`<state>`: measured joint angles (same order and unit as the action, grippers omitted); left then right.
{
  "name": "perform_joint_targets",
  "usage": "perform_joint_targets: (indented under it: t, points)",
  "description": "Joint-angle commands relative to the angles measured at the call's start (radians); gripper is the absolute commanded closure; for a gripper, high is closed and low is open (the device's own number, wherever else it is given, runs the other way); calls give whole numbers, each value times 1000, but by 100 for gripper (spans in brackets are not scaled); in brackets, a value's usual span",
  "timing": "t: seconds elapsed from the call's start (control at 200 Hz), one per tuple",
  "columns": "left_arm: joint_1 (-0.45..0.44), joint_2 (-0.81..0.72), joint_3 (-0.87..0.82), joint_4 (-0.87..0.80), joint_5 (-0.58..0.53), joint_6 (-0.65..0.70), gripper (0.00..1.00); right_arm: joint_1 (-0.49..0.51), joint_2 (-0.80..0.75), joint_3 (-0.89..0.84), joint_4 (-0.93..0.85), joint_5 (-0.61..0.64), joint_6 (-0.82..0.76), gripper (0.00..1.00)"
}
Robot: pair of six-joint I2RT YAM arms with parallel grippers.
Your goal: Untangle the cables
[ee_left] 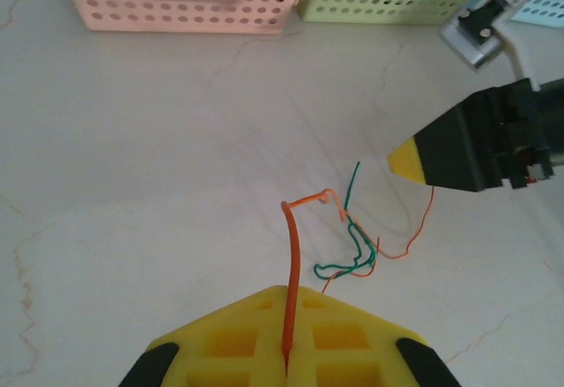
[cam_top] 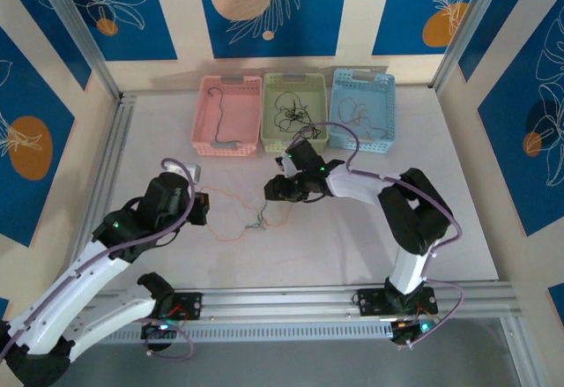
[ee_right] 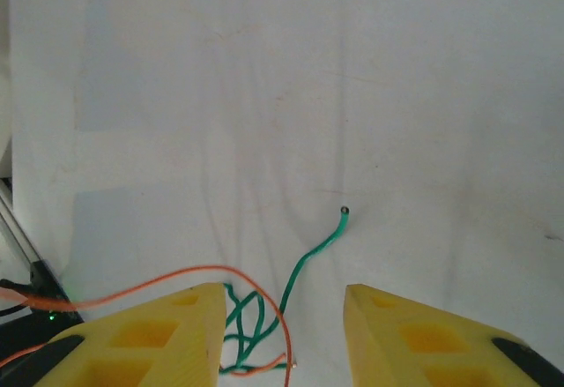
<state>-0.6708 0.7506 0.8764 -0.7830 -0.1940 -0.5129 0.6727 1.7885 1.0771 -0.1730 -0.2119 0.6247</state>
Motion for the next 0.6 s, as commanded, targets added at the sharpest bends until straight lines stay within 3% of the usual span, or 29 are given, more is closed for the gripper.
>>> perform_joint_targets:
  t: [0.0,0.32,0.595]
  points:
    - [-10,-28,-9,-68,-33,16,100,26,49,67,-68,9,26,60]
    - [-9,-28,-37,-48,-10,7,100,47,131,147,-146,116,1,65]
    - [-10,-29,-42,-48,-6,9,100,48,182,191,-158,117,-11,65]
